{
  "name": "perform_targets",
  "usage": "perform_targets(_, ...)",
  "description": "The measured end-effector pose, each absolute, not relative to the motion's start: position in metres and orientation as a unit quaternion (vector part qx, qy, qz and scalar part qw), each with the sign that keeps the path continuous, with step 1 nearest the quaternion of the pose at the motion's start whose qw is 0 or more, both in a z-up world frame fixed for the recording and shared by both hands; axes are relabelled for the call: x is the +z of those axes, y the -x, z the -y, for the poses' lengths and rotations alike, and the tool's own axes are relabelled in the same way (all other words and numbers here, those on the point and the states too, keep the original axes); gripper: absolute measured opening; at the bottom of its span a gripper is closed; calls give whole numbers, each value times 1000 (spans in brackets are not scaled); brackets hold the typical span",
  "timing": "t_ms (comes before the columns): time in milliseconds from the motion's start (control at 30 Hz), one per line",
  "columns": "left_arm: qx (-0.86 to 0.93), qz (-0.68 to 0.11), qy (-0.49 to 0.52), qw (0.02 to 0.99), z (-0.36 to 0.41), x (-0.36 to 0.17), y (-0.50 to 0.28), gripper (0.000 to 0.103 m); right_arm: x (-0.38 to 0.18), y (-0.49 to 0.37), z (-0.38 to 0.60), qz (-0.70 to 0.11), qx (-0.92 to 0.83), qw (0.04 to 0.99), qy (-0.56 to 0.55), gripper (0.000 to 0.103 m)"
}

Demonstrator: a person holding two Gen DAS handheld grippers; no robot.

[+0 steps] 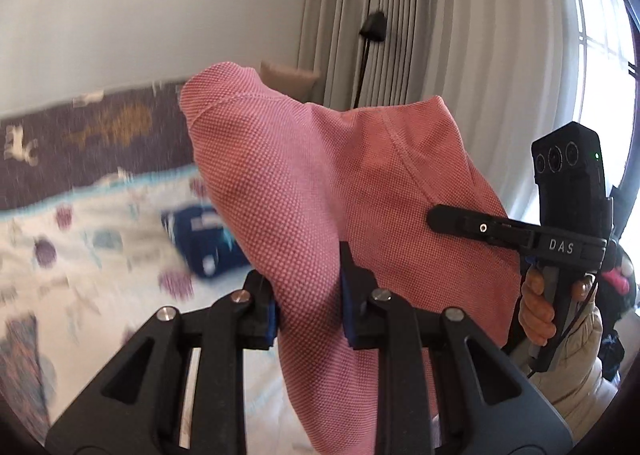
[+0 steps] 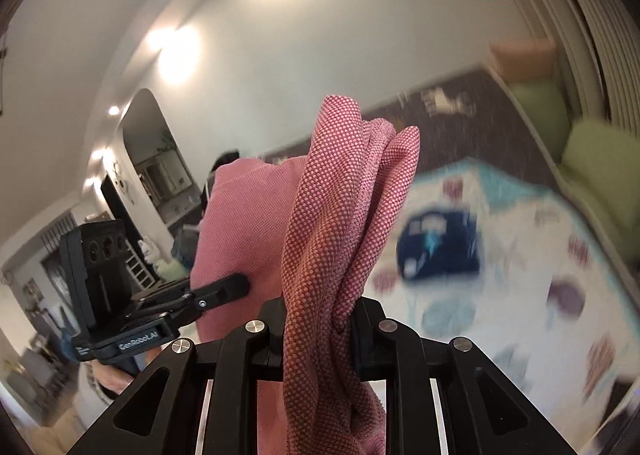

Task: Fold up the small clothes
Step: 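Lift the folded pink sweater with both tools toward the navy garment, then lower the sweater onto the navy garment and open both tools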

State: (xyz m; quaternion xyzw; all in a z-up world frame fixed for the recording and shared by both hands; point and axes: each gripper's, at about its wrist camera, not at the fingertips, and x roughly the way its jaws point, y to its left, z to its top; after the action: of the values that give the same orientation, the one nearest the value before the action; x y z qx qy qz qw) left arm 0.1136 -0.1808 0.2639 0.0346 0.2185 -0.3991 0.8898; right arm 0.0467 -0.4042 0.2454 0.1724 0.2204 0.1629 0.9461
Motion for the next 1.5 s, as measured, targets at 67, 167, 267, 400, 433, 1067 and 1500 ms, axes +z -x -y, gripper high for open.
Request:
perform_targets(67, -393, -205, -45, 895, 189, 294, -123, 26, 278, -57, 410, -205, 163, 951, -167, 21)
perform_targets(167, -379, -189, -67, 903, 208, 338, -143, 26, 316, -79, 422, -193, 167, 951, -176, 21)
perform_targets(267, -361, -180, -87, 911, 224, 363, -160, 26, 347, -103, 434, -180, 163, 954, -178, 21)
perform_targets(400, -342, -164, -104, 920, 246, 377, -194, 26, 364, -143, 451, -171, 156, 955, -188, 21)
perform_targets(433, -342, -163, -102, 920, 250, 377, -203, 26, 365, -153, 456, -167, 156, 955, -190, 21)
perform_targets(1067, -278, -245, -112, 922, 294, 202, -458, 26, 187, -420, 495, -259, 142, 928, -226, 21)
perform_targets(1500, -159, -304, -87, 935, 298, 8, -546, 53, -23, -540, 541, -396, 28, 866, -304, 41)
